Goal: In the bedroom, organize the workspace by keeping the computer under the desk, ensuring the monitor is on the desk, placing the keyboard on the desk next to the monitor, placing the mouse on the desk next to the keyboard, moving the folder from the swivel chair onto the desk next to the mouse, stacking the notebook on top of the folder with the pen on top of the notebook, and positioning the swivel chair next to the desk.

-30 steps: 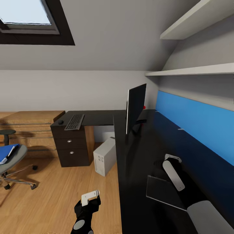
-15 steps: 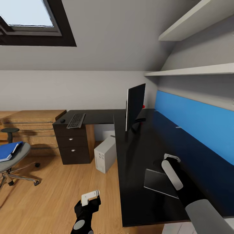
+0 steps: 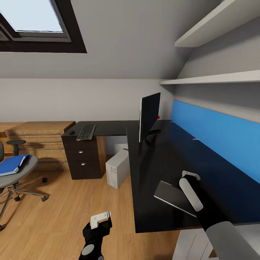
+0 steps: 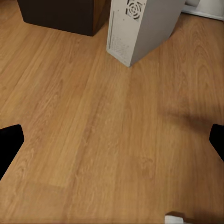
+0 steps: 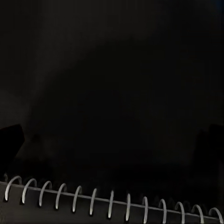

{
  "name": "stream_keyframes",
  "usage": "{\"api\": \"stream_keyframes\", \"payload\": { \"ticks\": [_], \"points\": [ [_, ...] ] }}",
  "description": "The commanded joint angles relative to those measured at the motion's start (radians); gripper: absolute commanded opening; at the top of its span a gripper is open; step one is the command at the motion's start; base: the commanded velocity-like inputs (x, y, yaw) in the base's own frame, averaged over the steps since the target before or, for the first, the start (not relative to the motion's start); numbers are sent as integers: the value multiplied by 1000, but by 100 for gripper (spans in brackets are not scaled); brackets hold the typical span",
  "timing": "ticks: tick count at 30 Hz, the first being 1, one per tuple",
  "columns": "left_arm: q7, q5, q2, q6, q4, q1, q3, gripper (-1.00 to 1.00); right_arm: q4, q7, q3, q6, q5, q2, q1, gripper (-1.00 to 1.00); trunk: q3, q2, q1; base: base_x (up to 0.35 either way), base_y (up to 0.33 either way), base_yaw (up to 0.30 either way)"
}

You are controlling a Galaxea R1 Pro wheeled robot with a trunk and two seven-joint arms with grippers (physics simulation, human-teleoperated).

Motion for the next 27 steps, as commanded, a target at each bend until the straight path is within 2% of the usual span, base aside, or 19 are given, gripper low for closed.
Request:
{"api": "stream_keyframes", "payload": {
  "ticks": [1,6,27],
  "points": [
    [7,5,0,4,-2,-1,-2,100,14,-16,3,1,-30,-1,-1,100,-1,0,0,-10,0,0],
    [7,5,1,4,-2,-1,-2,100,14,-16,3,1,-30,-1,0,100,-1,0,0,-26,0,0],
    [7,6,0,4,-2,-1,-2,100,14,-17,3,0,-29,-1,0,100,-1,0,0,-142,0,0]
  ]
}}
